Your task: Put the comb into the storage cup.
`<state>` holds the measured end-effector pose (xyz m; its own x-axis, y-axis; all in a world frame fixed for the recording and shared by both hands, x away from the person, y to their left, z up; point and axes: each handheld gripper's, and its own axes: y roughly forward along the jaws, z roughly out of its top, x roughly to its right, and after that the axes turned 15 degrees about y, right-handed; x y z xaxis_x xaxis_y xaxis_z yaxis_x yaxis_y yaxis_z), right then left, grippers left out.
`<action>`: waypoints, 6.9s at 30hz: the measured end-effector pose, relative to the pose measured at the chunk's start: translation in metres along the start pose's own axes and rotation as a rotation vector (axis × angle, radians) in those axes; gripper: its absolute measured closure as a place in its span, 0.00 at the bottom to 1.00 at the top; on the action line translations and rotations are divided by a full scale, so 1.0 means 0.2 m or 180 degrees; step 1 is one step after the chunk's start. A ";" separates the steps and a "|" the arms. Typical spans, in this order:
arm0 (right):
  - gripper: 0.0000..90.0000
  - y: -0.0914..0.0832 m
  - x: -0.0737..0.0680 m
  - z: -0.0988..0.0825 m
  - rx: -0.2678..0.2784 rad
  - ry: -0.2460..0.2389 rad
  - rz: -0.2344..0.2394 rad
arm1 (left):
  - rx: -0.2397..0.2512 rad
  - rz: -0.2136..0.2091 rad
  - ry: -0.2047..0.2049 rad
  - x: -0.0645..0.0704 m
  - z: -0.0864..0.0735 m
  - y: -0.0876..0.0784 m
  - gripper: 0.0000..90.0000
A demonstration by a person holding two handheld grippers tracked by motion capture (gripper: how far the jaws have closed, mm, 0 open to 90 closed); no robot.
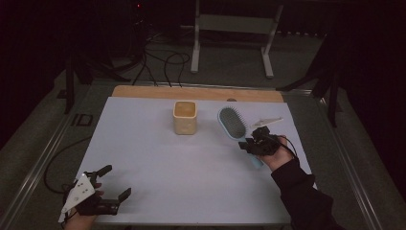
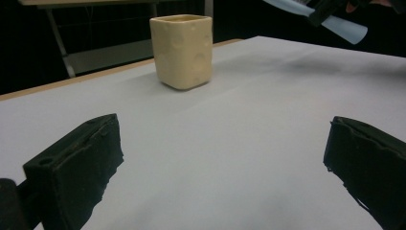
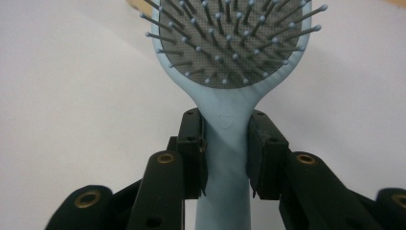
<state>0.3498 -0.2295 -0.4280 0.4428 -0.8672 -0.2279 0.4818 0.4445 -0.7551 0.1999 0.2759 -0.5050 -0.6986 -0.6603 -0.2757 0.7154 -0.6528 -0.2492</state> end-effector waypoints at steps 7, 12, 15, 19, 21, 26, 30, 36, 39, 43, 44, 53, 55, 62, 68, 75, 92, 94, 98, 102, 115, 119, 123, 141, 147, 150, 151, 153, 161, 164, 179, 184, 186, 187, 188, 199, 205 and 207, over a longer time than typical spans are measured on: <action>0.78 -0.02 -0.04 0.05 0.0162 -0.0050 0.0050 | 0.0004 0.0001 -0.0004 0.00 0.00 0.00 0.00; 0.78 -0.02 -0.06 0.07 0.0302 -0.0018 0.0108 | 0.0000 -0.0002 0.0001 0.00 0.00 0.00 0.00; 0.78 -0.02 -0.07 0.10 0.0369 -0.0032 0.0116 | 0.0003 0.0000 -0.0001 0.00 0.00 0.00 0.00; 0.78 -0.01 -0.09 0.12 0.0426 -0.0047 0.0136 | 0.0006 -0.0003 -0.0004 0.00 0.00 0.00 0.00; 0.78 0.00 -0.10 0.14 0.0441 -0.0049 0.0151 | 0.0006 -0.0004 -0.0004 0.00 0.00 0.00 0.00; 0.78 0.01 -0.13 0.18 0.0504 -0.0062 0.0177 | 0.0007 -0.0006 -0.0011 0.00 0.00 0.00 0.00; 0.78 0.02 -0.15 0.21 0.0537 -0.0071 0.0197 | 0.0007 -0.0010 -0.0006 0.00 0.00 0.00 0.00; 0.78 0.03 -0.18 0.26 0.0588 -0.0101 0.0238 | 0.0010 -0.0010 -0.0011 0.00 0.00 0.00 0.00; 0.78 0.04 -0.19 0.28 0.0628 -0.0110 0.0256 | 0.0010 -0.0011 -0.0014 0.00 0.00 0.00 0.00; 0.78 0.05 -0.21 0.30 0.0700 -0.0121 0.0305 | 0.0011 -0.0011 -0.0012 0.00 0.00 0.00 0.00; 0.78 0.06 -0.22 0.31 0.0709 -0.0116 0.0308 | 0.0011 -0.0011 -0.0013 0.00 0.00 0.00 0.00; 0.78 0.09 -0.26 0.37 0.0755 -0.0157 0.0385 | 0.0014 -0.0011 -0.0014 0.00 0.00 -0.01 0.00; 0.78 0.10 -0.28 0.38 0.0787 -0.0143 0.0405 | 0.0019 -0.0011 -0.0020 0.00 0.00 -0.01 0.00; 0.78 0.13 -0.32 0.44 0.0881 -0.0192 0.0442 | 0.0025 -0.0005 -0.0027 -0.01 0.00 -0.01 0.00; 0.78 0.14 -0.36 0.48 0.0989 -0.0191 0.0517 | 0.0042 -0.0007 -0.0039 -0.01 0.00 -0.01 0.00; 0.78 0.19 -0.41 0.54 0.1036 -0.0236 0.0558 | 0.0041 -0.0012 -0.0041 -0.01 0.00 -0.01 0.00; 0.78 0.29 -0.47 0.67 0.1339 -0.0174 0.0691 | 0.0056 -0.0014 -0.0058 -0.01 -0.01 -0.02 0.00; 0.78 0.30 -0.48 0.69 0.1366 -0.0164 0.0708 | 0.0068 -0.0009 -0.0065 -0.01 -0.01 -0.02 0.00; 0.78 0.33 -0.50 0.71 0.1452 -0.0205 0.0730 | 0.0075 -0.0009 -0.0072 -0.01 -0.01 -0.02 0.00; 0.78 0.36 -0.51 0.72 0.1529 -0.0221 0.0802 | 0.0079 -0.0012 -0.0067 -0.01 -0.01 -0.03 0.00; 0.78 0.46 -0.53 0.78 0.1625 -0.0173 0.0837 | 0.0097 -0.0006 -0.0095 -0.02 -0.01 -0.03 0.00; 0.78 0.49 -0.53 0.80 0.1705 -0.0226 0.0875 | 0.0103 -0.0002 -0.0096 -0.01 -0.01 -0.03 0.00; 0.78 0.51 -0.53 0.82 0.1774 -0.0263 0.0916 | 0.0110 0.0000 -0.0108 -0.02 -0.01 -0.03 0.00; 0.78 0.62 -0.52 0.81 0.2003 -0.0213 0.0904 | 0.0117 -0.0008 -0.0116 -0.02 -0.01 -0.04 0.00; 0.78 0.66 -0.51 0.79 0.1976 -0.0195 0.0894 | 0.0117 -0.0008 -0.0120 -0.02 -0.01 -0.04 0.00; 0.78 0.68 -0.50 0.78 0.1957 -0.0192 0.0881 | 0.0119 -0.0009 -0.0122 -0.02 -0.01 -0.04 0.00; 0.78 0.68 -0.50 0.78 0.1951 -0.0187 0.0879 | 0.0118 -0.0008 -0.0119 -0.02 -0.01 -0.03 0.00; 0.78 0.70 -0.50 0.77 0.1928 -0.0190 0.0874 | 0.0118 -0.0009 -0.0121 -0.02 -0.01 -0.03 0.00; 0.78 0.73 -0.49 0.75 0.1857 -0.0167 0.0881 | 0.0116 -0.0012 -0.0119 -0.02 -0.01 -0.03 0.00; 0.78 0.75 -0.48 0.74 0.1830 -0.0132 0.0881 | 0.0111 -0.0013 -0.0115 -0.02 -0.02 -0.04 0.00; 0.78 0.77 -0.46 0.68 0.1770 -0.0128 0.0839 | 0.0106 -0.0015 -0.0123 -0.02 -0.02 -0.03 0.00; 0.78 0.78 -0.46 0.66 0.1747 -0.0213 0.0803 | 0.0100 -0.0018 -0.0121 -0.02 -0.02 -0.03 0.00; 0.78 0.78 -0.47 0.65 0.1728 -0.0325 0.0724 | 0.0097 -0.0018 -0.0121 -0.02 -0.02 -0.03 0.00; 0.77 0.78 -0.48 0.64 0.1713 -0.0363 0.0687 | 0.0093 -0.0018 -0.0120 -0.02 -0.02 -0.03 0.00; 0.77 0.78 -0.48 0.64 0.1720 -0.0394 0.0654 | 0.0092 -0.0018 -0.0123 -0.02 -0.02 -0.03 0.00; 0.09 0.75 -0.47 0.61 0.1655 -0.0453 0.0730 | 0.0088 -0.0017 -0.0107 -0.01 -0.02 -0.03 0.00; 0.08 0.72 -0.43 0.58 0.1655 -0.0483 0.0784 | 0.0077 -0.0016 -0.0101 -0.01 -0.02 -0.03 0.00; 0.08 0.71 -0.42 0.58 0.1640 -0.0460 0.0828 | 0.0074 -0.0016 -0.0105 -0.01 -0.02 -0.03 0.00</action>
<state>0.4695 -0.0676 -0.4447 0.6765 -0.6918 -0.2523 0.6326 0.7214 -0.2819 0.1975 0.2828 -0.5061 -0.7025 -0.6687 -0.2436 0.7117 -0.6643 -0.2286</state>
